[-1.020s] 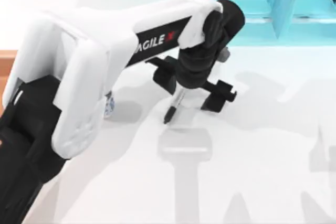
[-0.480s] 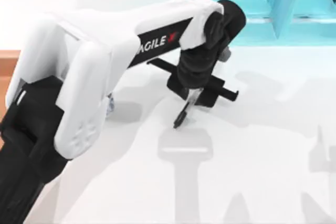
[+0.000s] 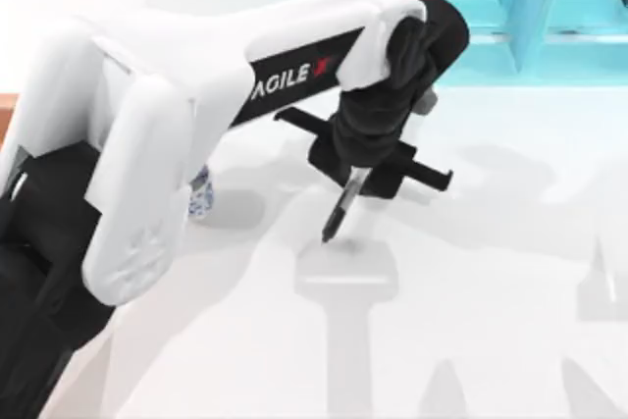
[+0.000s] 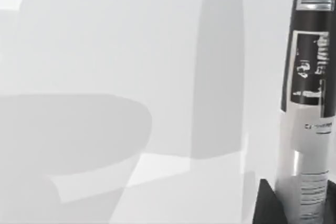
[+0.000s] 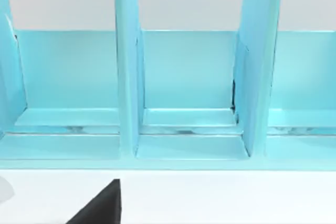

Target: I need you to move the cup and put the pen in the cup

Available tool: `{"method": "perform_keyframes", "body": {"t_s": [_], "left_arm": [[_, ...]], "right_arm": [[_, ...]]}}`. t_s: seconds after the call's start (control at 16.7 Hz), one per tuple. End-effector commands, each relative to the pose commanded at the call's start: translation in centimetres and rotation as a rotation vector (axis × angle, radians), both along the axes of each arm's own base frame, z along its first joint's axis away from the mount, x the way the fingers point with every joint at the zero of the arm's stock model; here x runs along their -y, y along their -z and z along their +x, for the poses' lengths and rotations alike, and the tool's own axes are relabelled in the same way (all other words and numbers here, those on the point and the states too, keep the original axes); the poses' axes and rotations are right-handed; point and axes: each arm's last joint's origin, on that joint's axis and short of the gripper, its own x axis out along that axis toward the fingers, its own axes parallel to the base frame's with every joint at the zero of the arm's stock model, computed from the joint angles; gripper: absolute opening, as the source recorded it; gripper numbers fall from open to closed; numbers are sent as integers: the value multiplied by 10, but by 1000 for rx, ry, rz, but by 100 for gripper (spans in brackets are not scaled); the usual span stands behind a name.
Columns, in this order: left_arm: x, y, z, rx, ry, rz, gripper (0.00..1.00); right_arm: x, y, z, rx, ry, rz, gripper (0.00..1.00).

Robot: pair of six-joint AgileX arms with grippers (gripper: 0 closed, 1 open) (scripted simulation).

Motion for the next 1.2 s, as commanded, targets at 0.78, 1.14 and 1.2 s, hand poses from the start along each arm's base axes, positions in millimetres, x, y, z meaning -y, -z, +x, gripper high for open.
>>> {"method": "perform_keyframes", "body": {"t_s": [0.78,1.14,1.2], "left_arm": [[-5,-79,-80,0,2,-4,0],[-19,-71,-66,84,15,-92,0],[-25,-69,-62,114,17,-120,0]], "right_arm": [[0,0,0,0,0,0,100],[0,0,0,0,0,0,100],[0,0,0,0,0,0,100]]}}
